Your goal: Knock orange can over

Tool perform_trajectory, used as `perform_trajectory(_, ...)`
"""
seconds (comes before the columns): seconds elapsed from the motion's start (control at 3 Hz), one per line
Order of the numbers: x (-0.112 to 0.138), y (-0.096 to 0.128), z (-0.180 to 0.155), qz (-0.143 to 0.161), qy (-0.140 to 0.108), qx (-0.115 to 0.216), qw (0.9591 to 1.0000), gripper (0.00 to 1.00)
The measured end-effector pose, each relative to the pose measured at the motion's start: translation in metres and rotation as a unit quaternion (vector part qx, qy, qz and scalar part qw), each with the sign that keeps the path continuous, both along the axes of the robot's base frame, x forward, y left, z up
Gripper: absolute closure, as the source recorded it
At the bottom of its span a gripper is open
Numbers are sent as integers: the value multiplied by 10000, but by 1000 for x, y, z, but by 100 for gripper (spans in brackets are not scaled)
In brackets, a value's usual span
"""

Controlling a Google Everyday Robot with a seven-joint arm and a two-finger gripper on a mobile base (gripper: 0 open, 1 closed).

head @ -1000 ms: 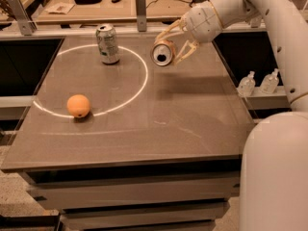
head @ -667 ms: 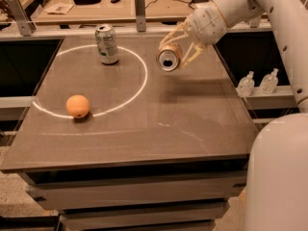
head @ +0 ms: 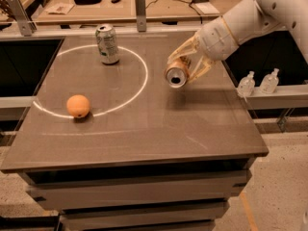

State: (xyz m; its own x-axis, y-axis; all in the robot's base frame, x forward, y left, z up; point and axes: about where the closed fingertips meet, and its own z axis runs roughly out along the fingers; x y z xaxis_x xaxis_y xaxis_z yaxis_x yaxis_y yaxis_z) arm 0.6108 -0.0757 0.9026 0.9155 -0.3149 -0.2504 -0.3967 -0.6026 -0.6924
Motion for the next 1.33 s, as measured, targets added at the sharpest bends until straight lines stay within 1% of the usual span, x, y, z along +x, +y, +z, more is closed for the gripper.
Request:
perform_trajectory(0.33, -15, 2, -14, -157, -219, -41, 9996, 100)
perform_trajectory(0.67, -27, 3, -27, -142, -473, -118, 9987, 100)
perform_trajectory(1.0, -33, 2, -40, -118, -543, -275, 9981, 96)
perform_trajectory(1.33, -33, 4, -39, -105, -532, -256, 9982, 73)
